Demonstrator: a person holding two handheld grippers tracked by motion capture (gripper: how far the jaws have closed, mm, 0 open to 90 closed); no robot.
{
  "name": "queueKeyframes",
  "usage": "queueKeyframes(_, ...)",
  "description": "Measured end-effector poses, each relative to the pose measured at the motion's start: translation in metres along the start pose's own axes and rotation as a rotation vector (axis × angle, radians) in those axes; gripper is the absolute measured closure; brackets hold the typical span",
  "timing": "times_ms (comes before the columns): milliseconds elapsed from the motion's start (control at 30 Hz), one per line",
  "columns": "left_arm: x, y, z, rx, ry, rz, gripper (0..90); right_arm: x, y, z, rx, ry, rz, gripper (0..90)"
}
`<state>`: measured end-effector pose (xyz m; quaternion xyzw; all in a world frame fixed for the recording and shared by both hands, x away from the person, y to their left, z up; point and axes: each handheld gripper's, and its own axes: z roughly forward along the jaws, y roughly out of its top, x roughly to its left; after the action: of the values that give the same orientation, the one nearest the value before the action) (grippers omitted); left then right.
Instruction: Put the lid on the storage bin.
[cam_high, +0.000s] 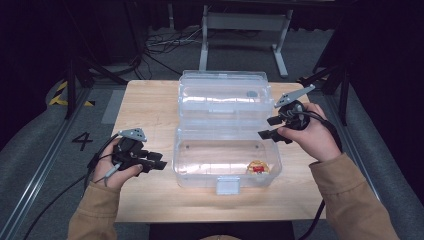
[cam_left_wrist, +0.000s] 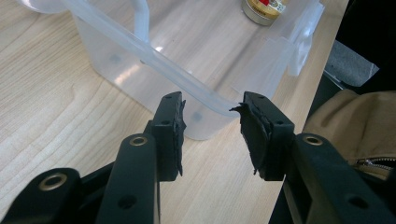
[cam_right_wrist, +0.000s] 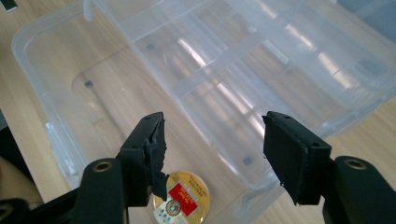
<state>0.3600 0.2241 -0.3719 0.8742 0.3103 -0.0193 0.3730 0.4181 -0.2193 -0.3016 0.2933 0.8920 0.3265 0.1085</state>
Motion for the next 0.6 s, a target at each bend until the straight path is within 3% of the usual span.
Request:
queueKeyframes(267, 0.000, -0.002, -0.001, -0.002, 0.002, -0.002, 59.8, -0.010, 0.018, 0.003, -0.022, -0.021, -0.023, 39.6)
queueKeyframes(600, 0.000, -0.004, -0.002, -0.005, 0.003, -0.008, 59.3, -0.021, 0.043, 0.019, -0.072, 0.004, -0.048, 38.8)
